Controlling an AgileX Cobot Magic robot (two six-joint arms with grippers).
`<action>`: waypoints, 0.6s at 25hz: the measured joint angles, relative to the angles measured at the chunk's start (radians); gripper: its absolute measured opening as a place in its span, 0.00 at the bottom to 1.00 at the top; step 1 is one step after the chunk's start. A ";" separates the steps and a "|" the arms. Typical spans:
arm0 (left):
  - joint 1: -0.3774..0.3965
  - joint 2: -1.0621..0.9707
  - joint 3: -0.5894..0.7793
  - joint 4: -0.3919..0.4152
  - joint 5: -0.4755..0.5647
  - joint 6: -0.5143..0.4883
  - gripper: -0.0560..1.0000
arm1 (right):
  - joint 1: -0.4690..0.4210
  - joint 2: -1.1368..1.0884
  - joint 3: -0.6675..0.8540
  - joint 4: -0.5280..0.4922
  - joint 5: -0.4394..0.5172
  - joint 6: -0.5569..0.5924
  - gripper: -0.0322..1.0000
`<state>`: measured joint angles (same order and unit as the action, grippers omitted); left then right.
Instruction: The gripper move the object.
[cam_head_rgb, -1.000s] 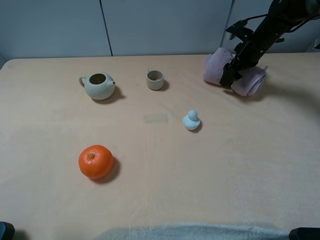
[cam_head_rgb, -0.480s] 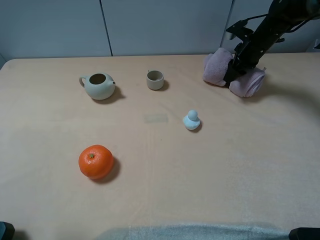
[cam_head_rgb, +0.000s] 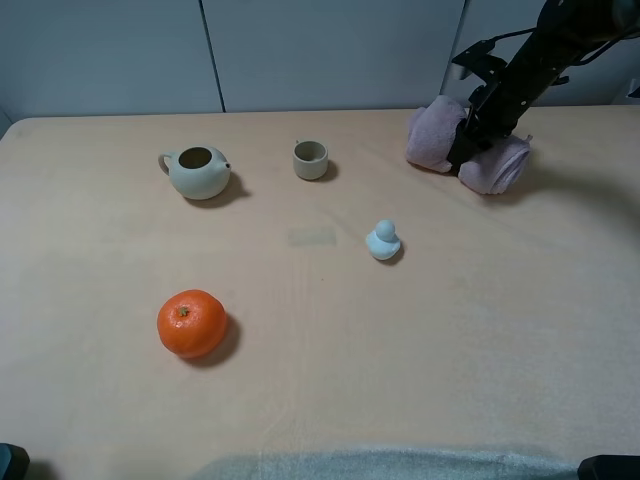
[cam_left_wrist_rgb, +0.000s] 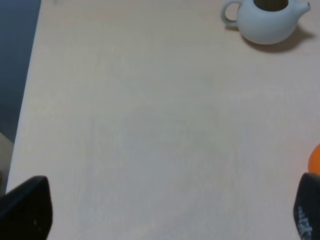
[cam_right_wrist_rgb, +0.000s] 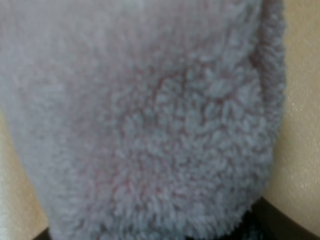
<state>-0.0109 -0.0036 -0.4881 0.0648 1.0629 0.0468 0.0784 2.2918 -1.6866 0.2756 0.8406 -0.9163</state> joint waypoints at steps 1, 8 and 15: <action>0.000 0.000 0.000 0.000 0.000 0.000 0.96 | 0.000 -0.001 0.000 -0.001 0.002 0.006 0.38; 0.000 0.000 0.000 0.000 0.000 0.000 0.96 | 0.000 -0.056 0.000 -0.018 0.066 0.073 0.38; 0.000 0.000 0.000 0.000 0.000 0.000 0.96 | 0.000 -0.124 0.000 -0.023 0.123 0.120 0.38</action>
<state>-0.0109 -0.0036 -0.4881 0.0648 1.0629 0.0468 0.0784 2.1678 -1.6866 0.2523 0.9631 -0.7968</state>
